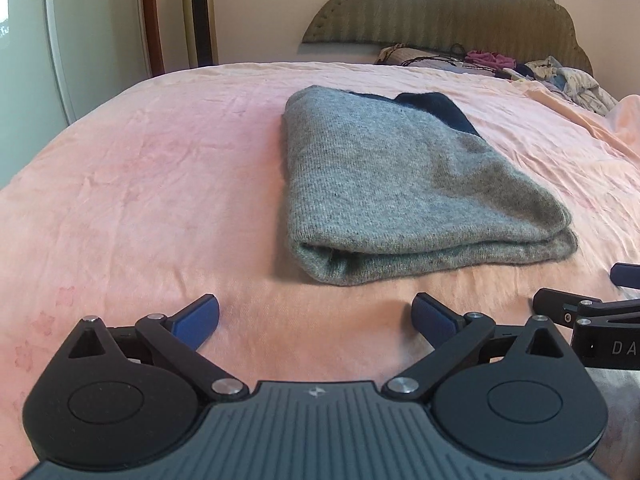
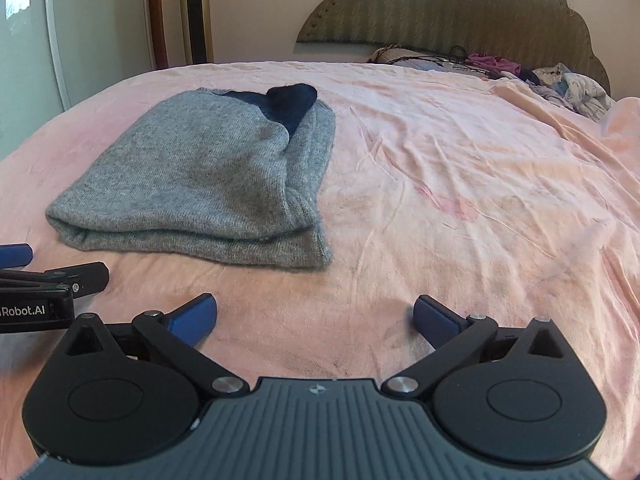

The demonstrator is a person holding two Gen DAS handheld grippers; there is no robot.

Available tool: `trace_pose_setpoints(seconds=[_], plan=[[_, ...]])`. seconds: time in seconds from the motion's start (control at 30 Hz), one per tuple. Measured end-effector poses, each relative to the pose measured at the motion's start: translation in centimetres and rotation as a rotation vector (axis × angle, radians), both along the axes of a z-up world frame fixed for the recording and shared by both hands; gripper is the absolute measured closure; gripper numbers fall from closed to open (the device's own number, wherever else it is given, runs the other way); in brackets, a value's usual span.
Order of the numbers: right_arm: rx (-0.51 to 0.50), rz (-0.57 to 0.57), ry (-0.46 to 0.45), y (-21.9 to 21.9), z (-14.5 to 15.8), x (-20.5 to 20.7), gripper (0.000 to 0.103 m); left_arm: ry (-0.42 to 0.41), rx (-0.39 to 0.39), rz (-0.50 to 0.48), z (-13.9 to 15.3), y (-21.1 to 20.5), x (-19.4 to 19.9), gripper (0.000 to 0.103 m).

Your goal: Fold small clothes

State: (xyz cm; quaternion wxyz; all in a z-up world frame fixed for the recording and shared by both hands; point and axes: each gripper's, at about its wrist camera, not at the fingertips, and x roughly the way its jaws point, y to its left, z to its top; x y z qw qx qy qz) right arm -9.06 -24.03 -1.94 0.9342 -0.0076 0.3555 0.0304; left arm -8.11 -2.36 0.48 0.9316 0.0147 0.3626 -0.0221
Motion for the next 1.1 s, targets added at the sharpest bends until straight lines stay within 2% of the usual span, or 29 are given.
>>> trace_pose_setpoints(seconds=[0.17, 0.3, 1.1], plan=[[0.002, -0.034, 0.011, 0.37, 0.13, 0.44, 0.0, -0.003, 0.0, 0.001, -0.01, -0.02, -0.06, 0.0], [0.006, -0.043, -0.039, 0.53, -0.41, 0.28, 0.0, -0.005, -0.002, 0.002, -0.07, 0.04, -0.04, 0.0], [0.01, -0.043, -0.044, 0.55, -0.41, -0.01, 0.0, -0.01, -0.007, 0.004, -0.06, 0.17, -0.11, 0.0]])
